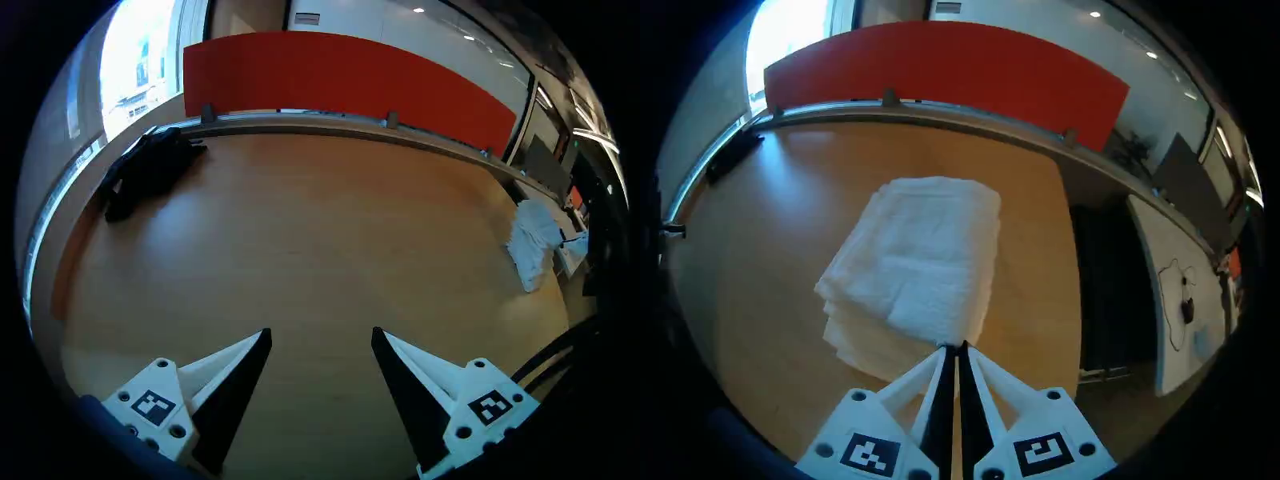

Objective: Fold towel

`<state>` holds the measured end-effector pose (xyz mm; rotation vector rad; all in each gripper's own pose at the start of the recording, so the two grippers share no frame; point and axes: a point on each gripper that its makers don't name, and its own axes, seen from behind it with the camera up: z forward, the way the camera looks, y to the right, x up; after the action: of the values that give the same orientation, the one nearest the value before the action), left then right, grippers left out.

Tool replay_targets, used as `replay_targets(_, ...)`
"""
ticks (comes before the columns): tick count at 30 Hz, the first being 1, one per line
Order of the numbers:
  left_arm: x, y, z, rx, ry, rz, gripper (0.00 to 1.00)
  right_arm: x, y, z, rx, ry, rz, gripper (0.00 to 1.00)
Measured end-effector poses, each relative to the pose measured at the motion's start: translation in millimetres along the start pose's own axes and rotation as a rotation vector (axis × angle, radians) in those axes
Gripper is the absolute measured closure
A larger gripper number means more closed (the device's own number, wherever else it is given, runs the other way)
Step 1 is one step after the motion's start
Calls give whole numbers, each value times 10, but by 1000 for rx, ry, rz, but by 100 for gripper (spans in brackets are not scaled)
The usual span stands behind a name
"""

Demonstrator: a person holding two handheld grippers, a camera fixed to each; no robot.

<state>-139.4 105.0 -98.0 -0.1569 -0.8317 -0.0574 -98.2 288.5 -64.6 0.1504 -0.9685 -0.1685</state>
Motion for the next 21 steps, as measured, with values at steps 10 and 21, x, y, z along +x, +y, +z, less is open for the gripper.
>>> replay_targets(10,-16,-10,-18,5,0,3,7,-155,1,174,-6,-48,5,97)
replay_targets(21,-21,-82,-57,19,1,-2,7,-294,27,267,-12,-88,24,97)
